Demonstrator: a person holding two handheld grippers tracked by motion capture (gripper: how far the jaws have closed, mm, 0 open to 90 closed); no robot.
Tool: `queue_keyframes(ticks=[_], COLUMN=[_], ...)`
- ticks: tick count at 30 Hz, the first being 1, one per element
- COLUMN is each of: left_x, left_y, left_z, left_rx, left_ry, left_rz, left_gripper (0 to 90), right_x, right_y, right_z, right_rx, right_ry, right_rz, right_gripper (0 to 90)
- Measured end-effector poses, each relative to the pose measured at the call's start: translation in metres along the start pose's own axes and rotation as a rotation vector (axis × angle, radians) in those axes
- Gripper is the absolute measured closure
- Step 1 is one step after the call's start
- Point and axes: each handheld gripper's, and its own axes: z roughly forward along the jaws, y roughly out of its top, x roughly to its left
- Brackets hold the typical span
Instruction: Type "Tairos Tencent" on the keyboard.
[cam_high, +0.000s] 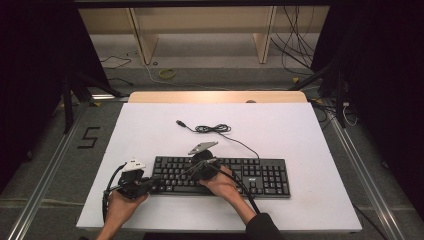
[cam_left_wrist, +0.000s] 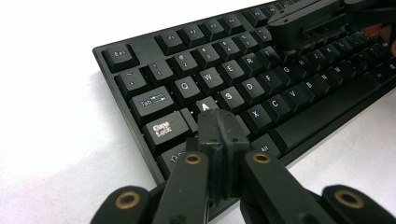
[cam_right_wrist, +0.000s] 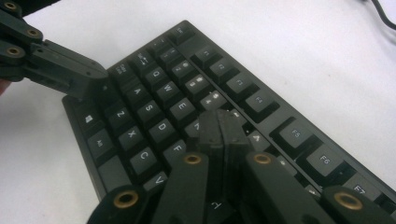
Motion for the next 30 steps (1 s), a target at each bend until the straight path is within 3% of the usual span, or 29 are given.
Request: queue_keyframes(ticks=[30], left_x=[0.0038], left_y=[-0.0010], left_z=[0.0062], left_rx=[0.041], left_ry=[0.008], left_rz=[-0.011], left_gripper=[89.5], right_x=[-0.0029], right_y=[-0.0033], right_z=[0.0084], right_rx=[0.025], right_ry=[-0.004], right_rz=[0.005], right_gripper=[90.0])
